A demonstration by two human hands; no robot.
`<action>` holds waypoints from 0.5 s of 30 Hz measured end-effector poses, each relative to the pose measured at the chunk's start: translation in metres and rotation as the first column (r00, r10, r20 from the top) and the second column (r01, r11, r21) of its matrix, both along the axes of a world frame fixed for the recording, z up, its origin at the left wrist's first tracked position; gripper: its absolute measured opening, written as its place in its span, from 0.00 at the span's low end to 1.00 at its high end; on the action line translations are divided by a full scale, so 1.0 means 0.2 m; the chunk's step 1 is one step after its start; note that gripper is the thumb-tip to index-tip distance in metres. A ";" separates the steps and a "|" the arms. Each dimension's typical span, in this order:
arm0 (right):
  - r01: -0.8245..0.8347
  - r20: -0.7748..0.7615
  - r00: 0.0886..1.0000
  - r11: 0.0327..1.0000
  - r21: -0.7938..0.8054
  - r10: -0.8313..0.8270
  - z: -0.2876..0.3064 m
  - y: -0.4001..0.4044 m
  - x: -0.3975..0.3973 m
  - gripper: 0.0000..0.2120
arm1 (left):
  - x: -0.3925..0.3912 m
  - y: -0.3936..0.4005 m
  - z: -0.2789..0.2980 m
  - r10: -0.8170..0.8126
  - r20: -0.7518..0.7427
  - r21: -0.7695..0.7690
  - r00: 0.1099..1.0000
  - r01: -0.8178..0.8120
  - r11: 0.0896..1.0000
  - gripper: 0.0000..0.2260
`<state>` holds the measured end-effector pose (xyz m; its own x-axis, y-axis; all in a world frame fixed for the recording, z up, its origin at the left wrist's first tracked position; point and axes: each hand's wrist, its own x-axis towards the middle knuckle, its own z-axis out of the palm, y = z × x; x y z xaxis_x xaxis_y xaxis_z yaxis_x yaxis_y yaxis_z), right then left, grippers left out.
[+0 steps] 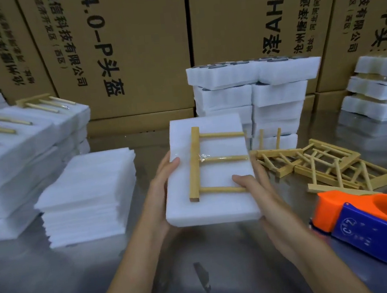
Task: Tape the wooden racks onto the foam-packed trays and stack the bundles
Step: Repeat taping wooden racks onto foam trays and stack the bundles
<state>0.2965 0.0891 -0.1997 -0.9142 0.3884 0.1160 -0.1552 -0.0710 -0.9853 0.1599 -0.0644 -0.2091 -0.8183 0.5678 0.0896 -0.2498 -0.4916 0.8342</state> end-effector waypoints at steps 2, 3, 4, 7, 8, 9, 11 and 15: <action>-0.033 0.026 0.999 0.999 0.042 0.032 0.05 0.00 -0.08 0.27 | -0.09 0.00 0.00 0.019 0.072 0.059 0.997 -0.023 0.998 0.21; 0.011 0.032 0.999 0.998 0.055 -0.013 0.07 0.00 -0.13 0.26 | -0.14 0.01 -0.02 0.011 0.152 0.107 0.988 -0.028 0.994 0.21; 0.075 0.038 0.996 0.995 0.067 -0.078 0.09 0.00 -0.20 0.25 | -0.18 0.01 -0.05 -0.003 0.229 0.155 0.973 -0.033 0.987 0.22; 0.185 0.051 0.980 0.976 0.112 -0.191 0.14 -0.02 -0.44 0.26 | -0.31 0.02 -0.16 -0.025 0.338 0.248 0.941 -0.063 0.967 0.19; 0.209 0.041 0.975 0.965 0.155 -0.218 0.15 -0.03 -0.53 0.28 | -0.35 0.03 -0.19 -0.025 0.371 0.263 0.928 -0.079 0.962 0.20; 0.228 0.024 0.971 0.951 0.209 -0.238 0.17 -0.04 -0.63 0.31 | -0.39 0.03 -0.20 -0.022 0.407 0.256 0.913 -0.091 0.962 0.20; 0.248 -0.008 0.965 0.904 0.347 -0.261 0.21 -0.08 -0.84 0.34 | -0.45 0.04 -0.21 -0.016 0.486 0.214 0.874 -0.101 0.971 0.19; 0.247 -0.079 0.966 0.776 0.580 -0.248 0.30 -0.16 -1.28 0.36 | -0.55 0.07 -0.26 -0.060 0.556 0.176 0.829 -0.047 0.983 0.13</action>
